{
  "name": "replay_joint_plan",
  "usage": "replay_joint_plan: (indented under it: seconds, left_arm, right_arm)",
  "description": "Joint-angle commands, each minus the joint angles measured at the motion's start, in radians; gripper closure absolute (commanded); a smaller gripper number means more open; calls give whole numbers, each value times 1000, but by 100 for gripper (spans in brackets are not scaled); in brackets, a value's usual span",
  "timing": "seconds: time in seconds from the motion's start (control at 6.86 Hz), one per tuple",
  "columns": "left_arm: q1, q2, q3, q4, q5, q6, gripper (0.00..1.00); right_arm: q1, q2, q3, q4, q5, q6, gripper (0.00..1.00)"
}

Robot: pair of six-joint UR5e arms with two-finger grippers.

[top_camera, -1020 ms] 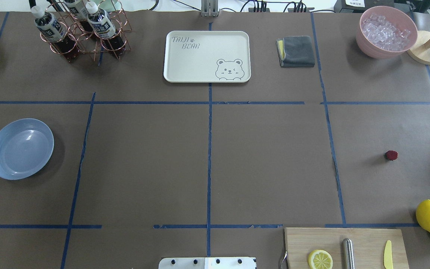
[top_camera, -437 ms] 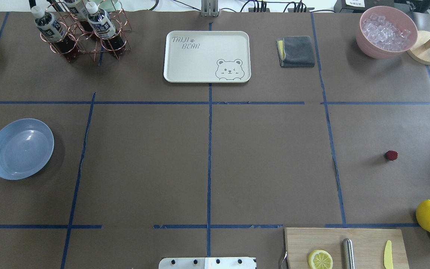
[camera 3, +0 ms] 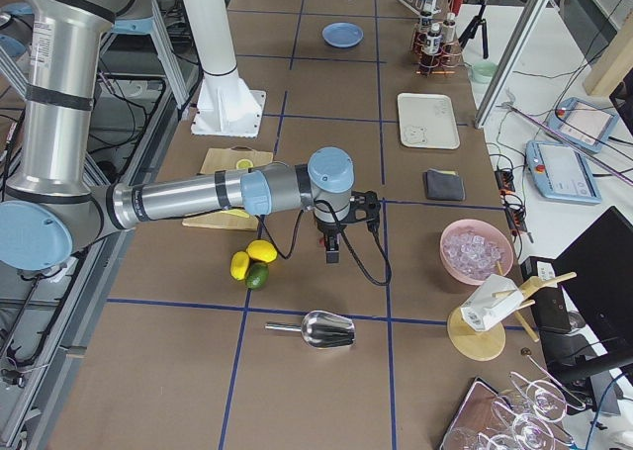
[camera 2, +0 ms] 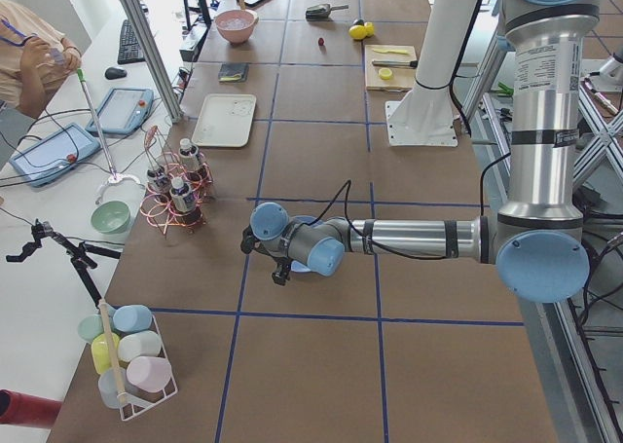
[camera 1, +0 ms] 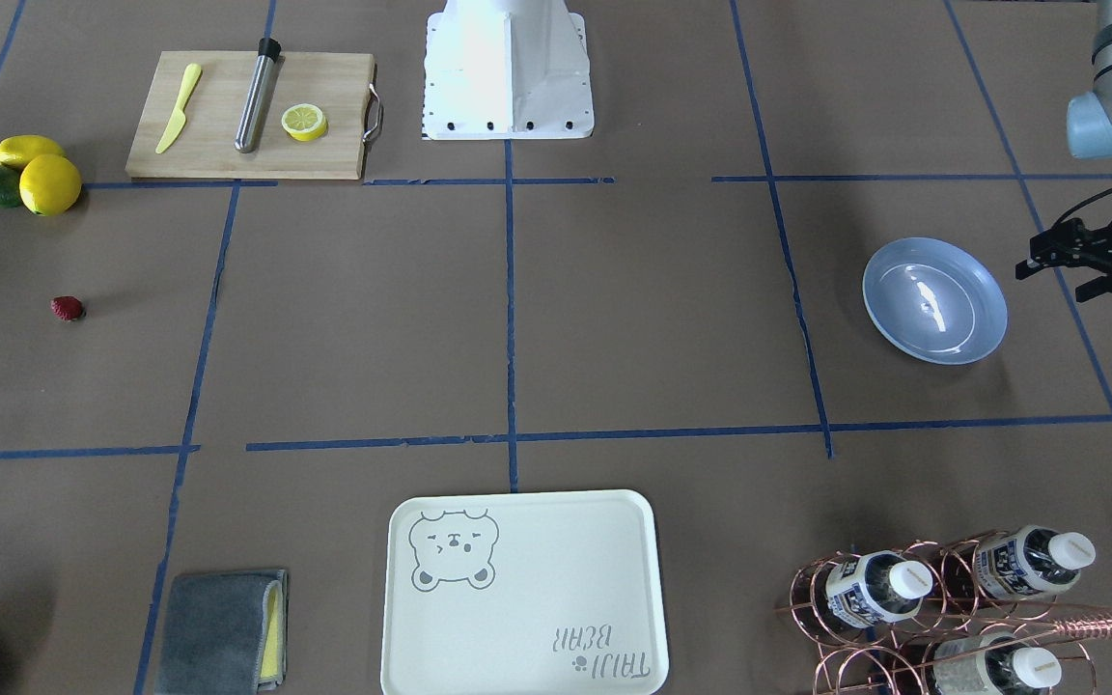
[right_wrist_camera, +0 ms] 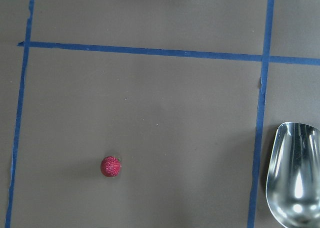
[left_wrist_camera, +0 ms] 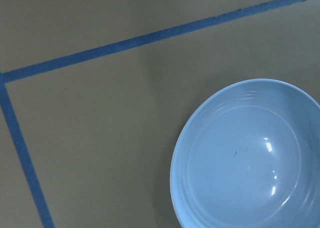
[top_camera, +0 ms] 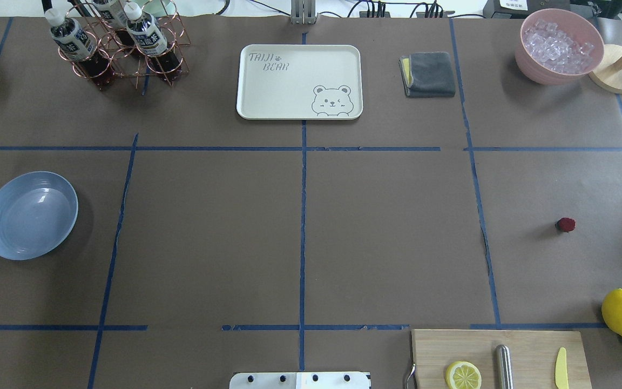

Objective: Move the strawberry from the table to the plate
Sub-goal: 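Lower the left gripper to the light blue plate rim and grasp it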

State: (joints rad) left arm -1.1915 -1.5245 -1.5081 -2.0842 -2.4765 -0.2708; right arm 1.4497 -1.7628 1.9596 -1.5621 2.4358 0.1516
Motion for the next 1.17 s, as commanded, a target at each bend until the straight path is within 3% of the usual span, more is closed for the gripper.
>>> replay_joint_plan:
  seconds: [0.0,1.02]
  left_arm:
    - [105,-3,29,-103,121,-128,5]
    - [122,-22,71,-102,123,-127,35]
  right_arm:
    - [0,-1,1,-1,0,0,0]
    - [0,-1,-1,-3,3,5,0]
